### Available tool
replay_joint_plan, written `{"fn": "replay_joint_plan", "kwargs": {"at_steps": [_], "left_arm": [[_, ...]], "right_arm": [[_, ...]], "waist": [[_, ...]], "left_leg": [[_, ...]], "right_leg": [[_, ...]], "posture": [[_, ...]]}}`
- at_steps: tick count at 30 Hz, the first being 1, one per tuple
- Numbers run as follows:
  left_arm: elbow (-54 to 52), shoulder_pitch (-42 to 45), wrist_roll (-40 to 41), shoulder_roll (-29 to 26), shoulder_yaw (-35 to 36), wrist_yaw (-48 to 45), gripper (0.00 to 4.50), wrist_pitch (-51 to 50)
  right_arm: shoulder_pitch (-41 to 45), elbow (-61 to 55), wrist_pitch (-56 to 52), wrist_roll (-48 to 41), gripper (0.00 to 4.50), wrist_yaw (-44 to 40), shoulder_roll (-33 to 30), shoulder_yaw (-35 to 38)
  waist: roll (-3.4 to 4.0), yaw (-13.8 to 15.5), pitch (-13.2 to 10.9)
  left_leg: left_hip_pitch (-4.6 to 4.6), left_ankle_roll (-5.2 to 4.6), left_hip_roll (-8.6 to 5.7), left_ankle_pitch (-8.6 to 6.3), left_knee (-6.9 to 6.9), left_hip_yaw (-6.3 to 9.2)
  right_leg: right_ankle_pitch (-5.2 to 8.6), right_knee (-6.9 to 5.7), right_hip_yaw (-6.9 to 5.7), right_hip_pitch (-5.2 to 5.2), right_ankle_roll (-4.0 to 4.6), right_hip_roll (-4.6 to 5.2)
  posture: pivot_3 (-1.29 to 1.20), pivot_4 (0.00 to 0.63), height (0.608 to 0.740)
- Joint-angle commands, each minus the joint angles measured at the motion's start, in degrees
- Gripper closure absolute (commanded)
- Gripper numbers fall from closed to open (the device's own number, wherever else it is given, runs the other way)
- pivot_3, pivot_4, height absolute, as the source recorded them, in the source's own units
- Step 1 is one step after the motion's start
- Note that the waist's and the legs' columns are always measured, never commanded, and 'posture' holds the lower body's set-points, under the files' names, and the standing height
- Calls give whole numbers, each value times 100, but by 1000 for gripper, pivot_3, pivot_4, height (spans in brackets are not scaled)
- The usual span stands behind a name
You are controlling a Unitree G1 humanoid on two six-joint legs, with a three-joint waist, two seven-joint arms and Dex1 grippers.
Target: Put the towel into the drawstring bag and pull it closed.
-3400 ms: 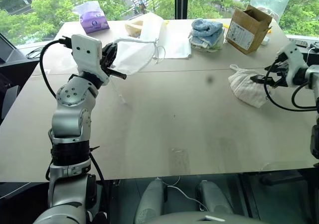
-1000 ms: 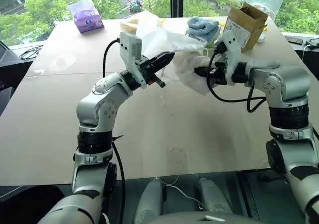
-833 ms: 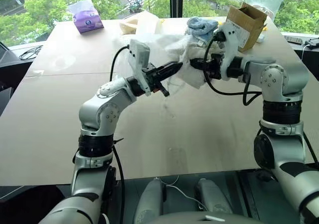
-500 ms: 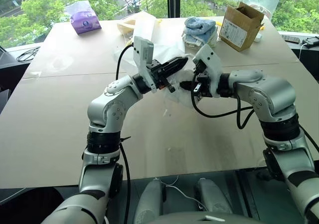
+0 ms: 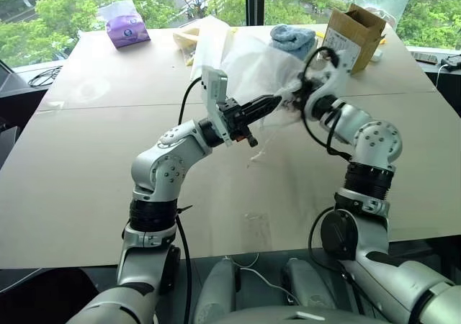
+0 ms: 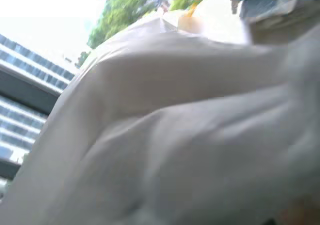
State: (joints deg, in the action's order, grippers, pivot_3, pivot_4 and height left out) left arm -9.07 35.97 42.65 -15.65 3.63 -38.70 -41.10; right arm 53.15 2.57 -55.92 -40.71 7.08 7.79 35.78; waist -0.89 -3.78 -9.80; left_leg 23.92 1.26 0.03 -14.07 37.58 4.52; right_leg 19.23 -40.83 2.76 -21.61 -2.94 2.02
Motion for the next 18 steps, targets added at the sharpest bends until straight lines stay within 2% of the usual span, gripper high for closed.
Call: {"fn": "replay_joint_plan", "kwargs": {"at_steps": [1,4,5,6,9,16,18], "left_arm": [[-116,138,92,20,46,-42,4500,92],[160,295,-113,62,134,69,4500,367],[300,371,-215,80,169,143,4500,486],[437,442,-334,90,185,217,4500,605],[806,606,-670,110,185,391,4500,963],[955,590,-849,161,75,389,4500,1086],[987,595,-887,170,79,398,4500,1100]], "right_arm": [[-66,-252,374,-441,4468,266,678,-265],[-851,-801,809,1171,4468,-1177,-975,-3145],[-1041,-908,974,1492,4468,-1533,-1362,-3736],[-1153,-956,1069,1614,4468,-1725,-1571,-4002],[-1310,-1010,1243,1789,4468,-2094,-1910,-4328],[-1277,-1509,926,1521,1581,-2258,-1964,-3931],[-1277,-1811,642,1248,1581,-2358,-2033,-3727]], "waist": [[1,-74,0],[8,-158,4],[8,-177,3],[7,-178,4],[7,-175,4],[5,-119,3],[6,-97,3]], "left_leg": [[-1,0,1,0,-1,-4],[-12,0,4,0,-17,-20],[-12,0,2,0,-17,-21],[-11,0,-2,0,-16,-22],[-9,-1,3,0,-10,-23],[-6,0,7,0,-8,-14],[-6,0,7,0,-8,-14]], "right_leg": [[0,-1,3,-2,0,-1],[0,-3,22,-9,0,-12],[0,0,23,-10,0,-17],[0,2,26,-9,0,-18],[0,2,27,-8,0,-15],[0,3,20,-7,0,-10],[0,3,20,-7,0,-9]], "posture": [[0,150,740],[0,150,740],[0,150,740],[0,150,740],[0,150,740],[0,150,740],[0,150,740]]}}
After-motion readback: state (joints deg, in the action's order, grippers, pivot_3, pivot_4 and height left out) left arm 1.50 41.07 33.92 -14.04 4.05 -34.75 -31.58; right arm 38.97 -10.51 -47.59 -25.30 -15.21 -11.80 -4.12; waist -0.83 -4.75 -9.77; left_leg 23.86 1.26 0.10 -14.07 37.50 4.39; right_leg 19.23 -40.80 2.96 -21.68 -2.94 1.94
